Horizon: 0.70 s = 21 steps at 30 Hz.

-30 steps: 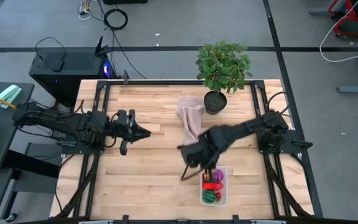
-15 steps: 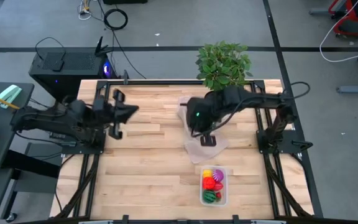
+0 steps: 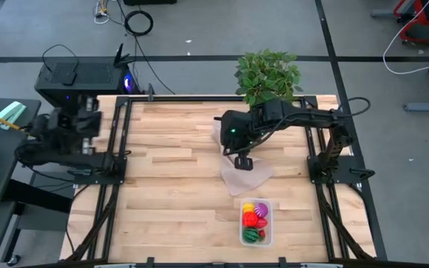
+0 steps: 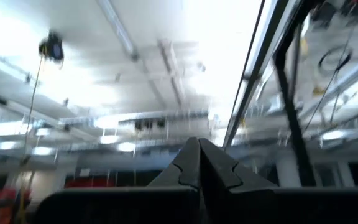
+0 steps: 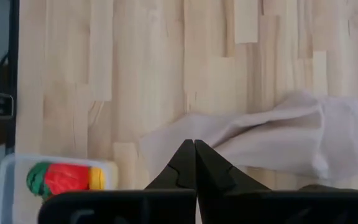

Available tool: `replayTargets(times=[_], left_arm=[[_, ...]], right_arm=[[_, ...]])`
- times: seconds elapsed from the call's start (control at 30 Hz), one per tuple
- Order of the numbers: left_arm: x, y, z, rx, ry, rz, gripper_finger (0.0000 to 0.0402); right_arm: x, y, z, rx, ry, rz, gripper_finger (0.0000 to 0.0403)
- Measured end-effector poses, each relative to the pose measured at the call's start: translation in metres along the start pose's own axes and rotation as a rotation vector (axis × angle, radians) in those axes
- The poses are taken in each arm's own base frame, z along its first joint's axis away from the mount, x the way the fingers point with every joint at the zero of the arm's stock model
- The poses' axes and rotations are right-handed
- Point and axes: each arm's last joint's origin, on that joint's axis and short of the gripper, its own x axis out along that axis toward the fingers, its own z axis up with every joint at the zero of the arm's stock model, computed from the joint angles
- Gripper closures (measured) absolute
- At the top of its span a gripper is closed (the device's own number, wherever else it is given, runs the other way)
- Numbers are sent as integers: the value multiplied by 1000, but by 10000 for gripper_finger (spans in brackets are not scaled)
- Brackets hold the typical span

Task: Pick and placing Produce into tupperware
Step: Return to Home Position

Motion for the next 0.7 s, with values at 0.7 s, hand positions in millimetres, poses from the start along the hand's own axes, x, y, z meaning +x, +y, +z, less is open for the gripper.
replayTargets(times=[0.7], left_arm=[[-69, -2, -75, -143, -261, -83, 396]], right_arm=[[6, -7, 12, 303, -91, -9, 403]])
